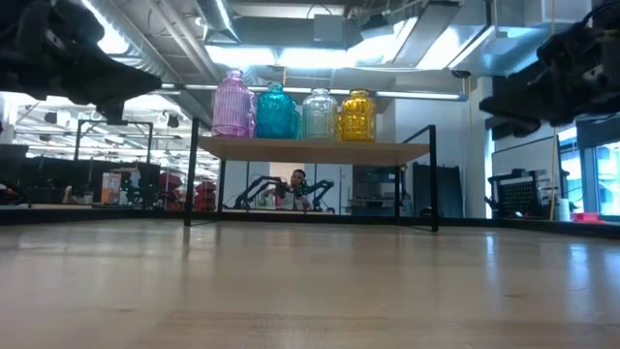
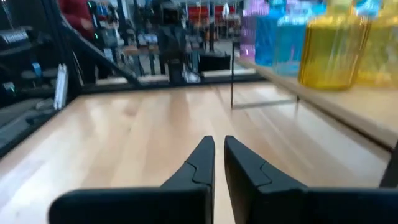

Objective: Sort vases onto shelf
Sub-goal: Return to Home Position

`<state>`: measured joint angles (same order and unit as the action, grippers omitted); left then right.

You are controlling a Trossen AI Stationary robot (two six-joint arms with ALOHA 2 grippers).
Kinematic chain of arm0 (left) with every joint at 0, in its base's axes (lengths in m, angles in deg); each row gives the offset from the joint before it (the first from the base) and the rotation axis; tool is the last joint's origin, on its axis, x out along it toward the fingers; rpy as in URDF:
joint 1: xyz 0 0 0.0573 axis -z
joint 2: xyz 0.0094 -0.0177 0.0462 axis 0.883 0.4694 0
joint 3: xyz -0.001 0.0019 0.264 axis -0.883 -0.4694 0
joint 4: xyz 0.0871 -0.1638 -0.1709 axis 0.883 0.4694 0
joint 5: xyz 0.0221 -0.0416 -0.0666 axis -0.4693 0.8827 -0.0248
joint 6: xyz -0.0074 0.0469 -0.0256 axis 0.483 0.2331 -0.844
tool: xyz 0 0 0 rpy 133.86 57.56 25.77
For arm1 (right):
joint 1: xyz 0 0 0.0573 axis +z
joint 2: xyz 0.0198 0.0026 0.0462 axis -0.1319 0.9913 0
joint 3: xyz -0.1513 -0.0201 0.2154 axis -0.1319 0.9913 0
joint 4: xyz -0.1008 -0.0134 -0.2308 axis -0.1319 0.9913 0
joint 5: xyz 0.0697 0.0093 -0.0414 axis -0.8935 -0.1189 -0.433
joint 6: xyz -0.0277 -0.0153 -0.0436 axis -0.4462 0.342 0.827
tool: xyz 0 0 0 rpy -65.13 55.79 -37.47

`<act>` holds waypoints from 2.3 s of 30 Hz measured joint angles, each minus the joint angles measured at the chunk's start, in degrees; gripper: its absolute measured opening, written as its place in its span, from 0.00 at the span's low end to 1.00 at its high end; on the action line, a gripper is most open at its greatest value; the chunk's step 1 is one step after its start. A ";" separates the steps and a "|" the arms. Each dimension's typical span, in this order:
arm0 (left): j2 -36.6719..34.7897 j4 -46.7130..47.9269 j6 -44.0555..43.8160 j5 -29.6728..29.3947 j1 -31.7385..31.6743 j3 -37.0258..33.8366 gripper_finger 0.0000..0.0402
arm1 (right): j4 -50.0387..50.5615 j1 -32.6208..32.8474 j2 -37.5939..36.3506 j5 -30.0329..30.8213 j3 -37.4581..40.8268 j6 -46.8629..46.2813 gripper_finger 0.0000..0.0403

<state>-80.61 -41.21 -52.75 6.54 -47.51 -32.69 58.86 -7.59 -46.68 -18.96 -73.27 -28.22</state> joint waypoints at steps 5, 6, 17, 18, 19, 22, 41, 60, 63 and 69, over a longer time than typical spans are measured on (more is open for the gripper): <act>-5.33 4.42 0.70 0.00 1.52 0.00 0.01 | 2.03 0.00 0.11 2.35 -0.04 -1.42 0.05; -6.05 5.12 1.27 -0.01 1.69 0.00 0.01 | 2.06 0.00 0.11 2.38 -0.04 -1.43 0.05; -8.83 5.15 6.42 -1.16 -1.49 0.02 0.00 | 2.13 0.00 0.11 2.36 -0.04 -1.43 0.05; -8.83 5.17 6.42 -0.15 -2.06 0.02 0.00 | 2.13 0.00 0.11 2.36 -0.04 -1.44 0.05; -8.83 5.27 6.38 2.09 -2.69 0.02 0.00 | 2.17 0.00 0.11 2.36 -0.04 -1.44 0.05; -8.83 6.00 5.60 9.33 -4.91 0.02 0.00 | 2.21 0.00 0.11 2.36 -0.04 -1.44 0.05; -7.86 6.40 5.29 12.47 -13.67 0.02 0.00 | 2.27 0.00 0.11 2.36 -0.07 -1.46 0.05; -7.86 6.40 5.27 12.48 -13.67 0.02 0.00 | 2.28 0.00 0.11 2.36 -0.07 -1.46 0.05; -7.86 6.40 5.29 12.47 -13.67 0.02 0.00 | 2.19 0.00 0.11 2.95 -0.07 -1.49 0.05; -7.86 6.38 5.29 12.46 -13.67 0.02 0.00 | 1.94 -0.02 0.13 3.48 -0.04 -1.49 0.05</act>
<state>-88.47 -34.84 -47.46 19.00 -61.18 -32.67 60.80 -7.61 -46.56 -15.48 -73.31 -29.70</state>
